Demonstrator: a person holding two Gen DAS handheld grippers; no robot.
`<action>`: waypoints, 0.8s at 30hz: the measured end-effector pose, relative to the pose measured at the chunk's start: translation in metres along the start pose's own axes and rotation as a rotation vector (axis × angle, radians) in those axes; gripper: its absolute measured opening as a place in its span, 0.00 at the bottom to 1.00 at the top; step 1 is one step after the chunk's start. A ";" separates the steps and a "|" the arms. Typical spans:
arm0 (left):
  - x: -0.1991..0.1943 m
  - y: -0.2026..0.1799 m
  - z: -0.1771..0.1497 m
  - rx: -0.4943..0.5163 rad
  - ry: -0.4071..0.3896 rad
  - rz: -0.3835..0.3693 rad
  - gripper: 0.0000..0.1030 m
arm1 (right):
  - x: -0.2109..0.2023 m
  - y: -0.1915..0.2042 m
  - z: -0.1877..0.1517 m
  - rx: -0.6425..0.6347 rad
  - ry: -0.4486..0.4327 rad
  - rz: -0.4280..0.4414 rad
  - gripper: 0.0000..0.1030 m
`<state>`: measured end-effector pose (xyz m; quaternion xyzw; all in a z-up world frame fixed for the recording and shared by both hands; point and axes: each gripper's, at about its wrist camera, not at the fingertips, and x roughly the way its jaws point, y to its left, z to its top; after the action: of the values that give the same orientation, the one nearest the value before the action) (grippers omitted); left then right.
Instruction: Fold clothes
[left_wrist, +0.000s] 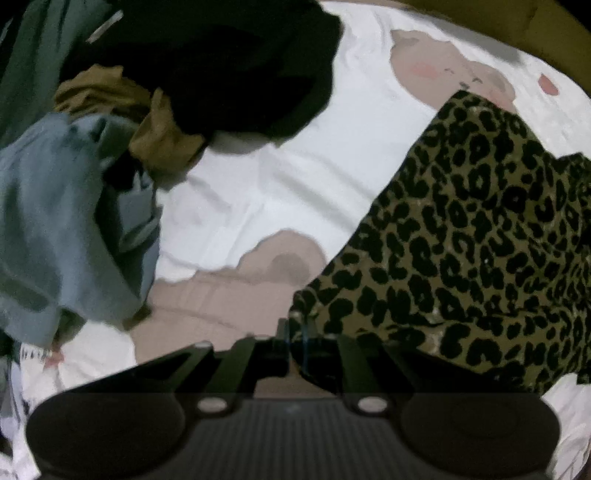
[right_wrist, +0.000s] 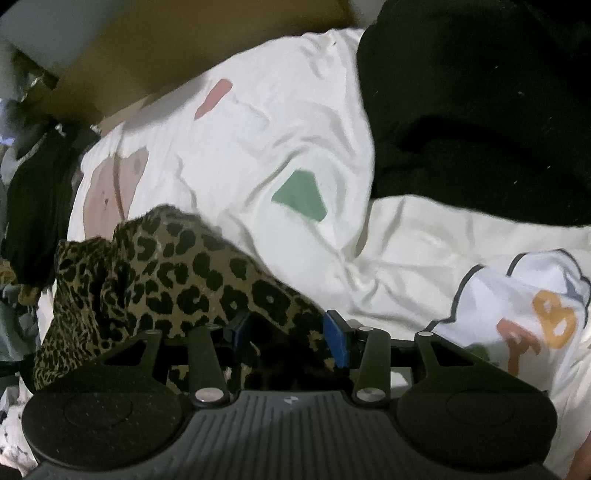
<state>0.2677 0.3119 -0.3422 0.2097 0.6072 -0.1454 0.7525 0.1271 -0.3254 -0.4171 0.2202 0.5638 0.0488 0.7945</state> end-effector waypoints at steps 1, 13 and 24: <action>0.001 0.001 -0.003 -0.003 0.005 0.009 0.06 | 0.001 0.001 -0.001 -0.003 0.006 0.001 0.48; 0.031 0.024 -0.023 -0.117 0.143 0.052 0.06 | 0.010 0.010 -0.012 -0.015 0.055 0.004 0.48; 0.041 0.025 -0.039 -0.149 0.245 0.068 0.08 | 0.020 0.004 -0.031 0.000 0.127 -0.014 0.49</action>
<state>0.2556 0.3539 -0.3856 0.1900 0.6963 -0.0476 0.6905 0.1063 -0.3059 -0.4415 0.2126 0.6146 0.0571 0.7575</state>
